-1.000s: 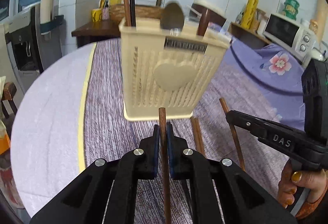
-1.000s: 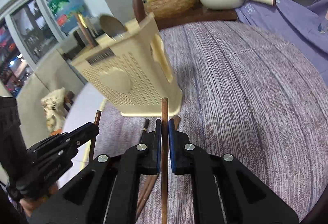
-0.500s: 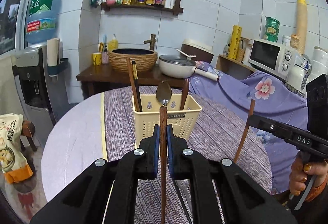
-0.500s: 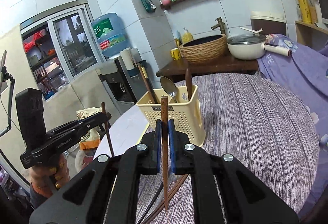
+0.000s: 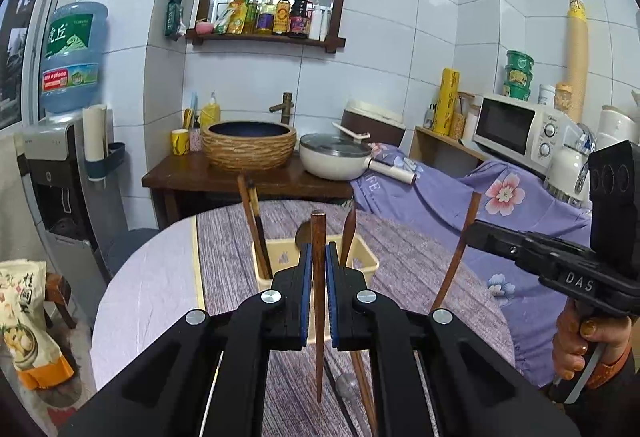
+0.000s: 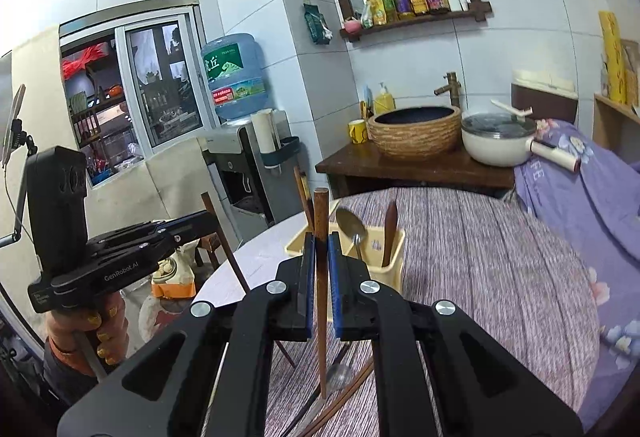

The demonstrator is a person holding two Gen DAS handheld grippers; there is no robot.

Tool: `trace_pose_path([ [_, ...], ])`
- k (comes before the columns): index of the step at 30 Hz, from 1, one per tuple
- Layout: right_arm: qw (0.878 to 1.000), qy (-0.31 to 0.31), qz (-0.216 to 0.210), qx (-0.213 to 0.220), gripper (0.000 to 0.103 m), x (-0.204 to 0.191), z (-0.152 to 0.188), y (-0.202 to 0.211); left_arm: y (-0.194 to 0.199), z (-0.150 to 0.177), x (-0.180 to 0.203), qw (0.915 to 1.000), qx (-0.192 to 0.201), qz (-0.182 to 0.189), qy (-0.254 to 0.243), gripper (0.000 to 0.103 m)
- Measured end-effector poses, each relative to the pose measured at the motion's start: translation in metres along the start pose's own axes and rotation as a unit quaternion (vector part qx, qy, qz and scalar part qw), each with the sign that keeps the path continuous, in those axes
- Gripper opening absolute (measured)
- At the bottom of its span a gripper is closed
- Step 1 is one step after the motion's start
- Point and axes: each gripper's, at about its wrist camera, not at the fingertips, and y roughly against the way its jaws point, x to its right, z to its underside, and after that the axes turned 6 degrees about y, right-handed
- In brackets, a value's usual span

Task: Organize utensils
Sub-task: 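Lift both brown chopsticks and carry them over the cream holder, then lower both chopsticks into the holder and open both tools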

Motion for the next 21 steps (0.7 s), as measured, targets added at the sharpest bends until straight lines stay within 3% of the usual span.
trace_pose_path([
  [6,0.999,0.010,0.005,0.034,0.007,0.001,-0.054,0.000,0.009,-0.053,0.006,0.9994,0.030,0.016,-0.002,0.007],
  [14,0.994,0.029,0.051,0.089,0.007,0.004,-0.121,-0.012,0.006,-0.119,0.008,0.9953,0.095,-0.014,0.009,0.007],
  [17,0.993,0.036,0.072,0.091,0.007,0.007,-0.126,-0.028,-0.010,-0.124,0.006,0.9941,0.104,-0.029,0.012,0.007],
  [21,0.993,0.031,0.086,0.076,0.007,0.015,-0.109,-0.055,-0.039,-0.105,-0.003,0.9953,0.086,-0.037,0.023,0.007],
])
